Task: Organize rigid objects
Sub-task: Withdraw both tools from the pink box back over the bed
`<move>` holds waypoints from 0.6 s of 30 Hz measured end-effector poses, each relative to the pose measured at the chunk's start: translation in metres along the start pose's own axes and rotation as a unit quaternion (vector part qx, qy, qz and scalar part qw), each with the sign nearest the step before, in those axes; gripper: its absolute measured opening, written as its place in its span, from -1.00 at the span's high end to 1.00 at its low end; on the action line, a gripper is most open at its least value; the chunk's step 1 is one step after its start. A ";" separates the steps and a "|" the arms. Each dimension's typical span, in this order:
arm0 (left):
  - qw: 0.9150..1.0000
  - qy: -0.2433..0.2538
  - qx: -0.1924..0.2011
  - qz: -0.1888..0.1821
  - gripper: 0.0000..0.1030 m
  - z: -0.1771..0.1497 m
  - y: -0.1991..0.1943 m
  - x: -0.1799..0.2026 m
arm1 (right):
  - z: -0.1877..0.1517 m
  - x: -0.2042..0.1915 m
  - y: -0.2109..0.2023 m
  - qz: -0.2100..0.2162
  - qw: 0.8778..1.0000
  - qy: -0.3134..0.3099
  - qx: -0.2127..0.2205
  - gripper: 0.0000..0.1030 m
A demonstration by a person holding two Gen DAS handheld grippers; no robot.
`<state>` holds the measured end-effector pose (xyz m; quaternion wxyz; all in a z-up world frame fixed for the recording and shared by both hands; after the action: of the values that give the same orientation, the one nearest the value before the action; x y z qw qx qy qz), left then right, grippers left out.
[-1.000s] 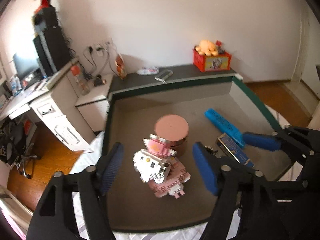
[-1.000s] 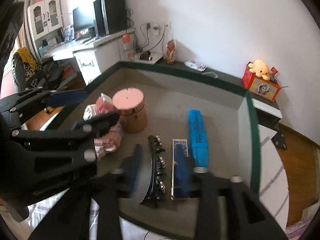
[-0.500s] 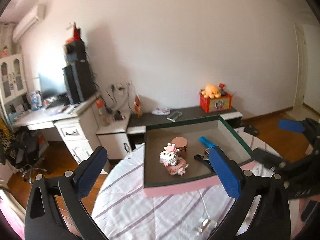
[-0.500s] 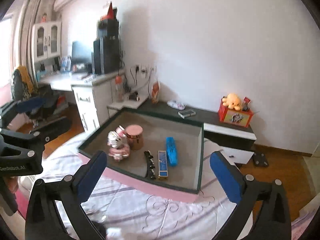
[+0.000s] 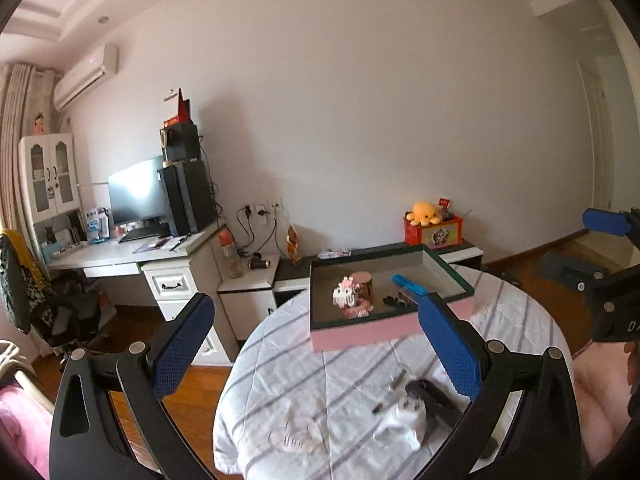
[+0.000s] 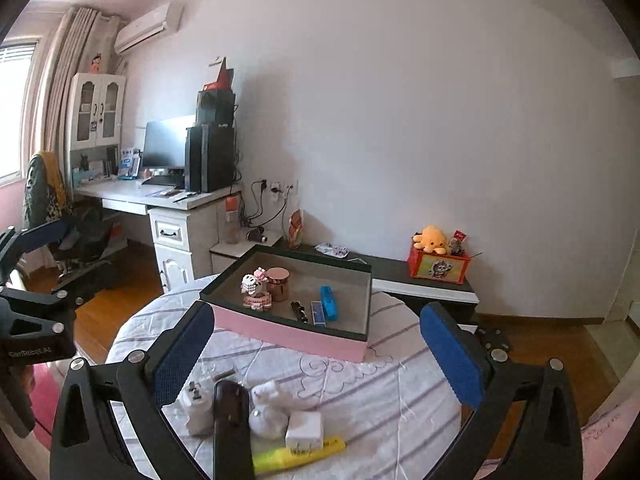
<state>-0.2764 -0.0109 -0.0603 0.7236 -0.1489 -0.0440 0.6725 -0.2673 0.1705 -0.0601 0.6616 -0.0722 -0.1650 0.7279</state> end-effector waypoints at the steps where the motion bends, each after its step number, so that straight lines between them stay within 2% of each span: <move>1: 1.000 -0.002 0.000 0.002 -1.00 -0.001 -0.006 -0.002 | -0.001 0.000 -0.005 -0.004 1.000 0.003 0.003 -1.00; 6: 1.000 -0.006 0.005 0.004 -1.00 -0.007 -0.028 -0.006 | -0.008 0.000 -0.027 -0.019 1.000 0.006 0.009 -1.00; 12: 1.000 0.002 0.006 -0.021 -1.00 -0.013 -0.047 0.006 | -0.020 0.000 -0.049 -0.022 1.000 0.018 0.007 -1.00; 18: 1.000 0.008 0.008 -0.029 -1.00 -0.015 -0.056 0.014 | -0.028 0.003 -0.064 -0.031 0.999 0.016 0.004 -1.00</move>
<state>-0.2172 -0.0018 -0.0608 0.7446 -0.1475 -0.0374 0.6500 -0.1989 0.1824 -0.0641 0.6868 -0.0758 -0.1534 0.7064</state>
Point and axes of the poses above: each gripper's, at about its wrist camera, not at the fingertips, and y roughly the way its jaws point, x to its right, z to its top, the point moved 7 cm from there along y, roughly the way its jaws point, and after that the axes turned 1 degree about -z, right-handed, at the moved point
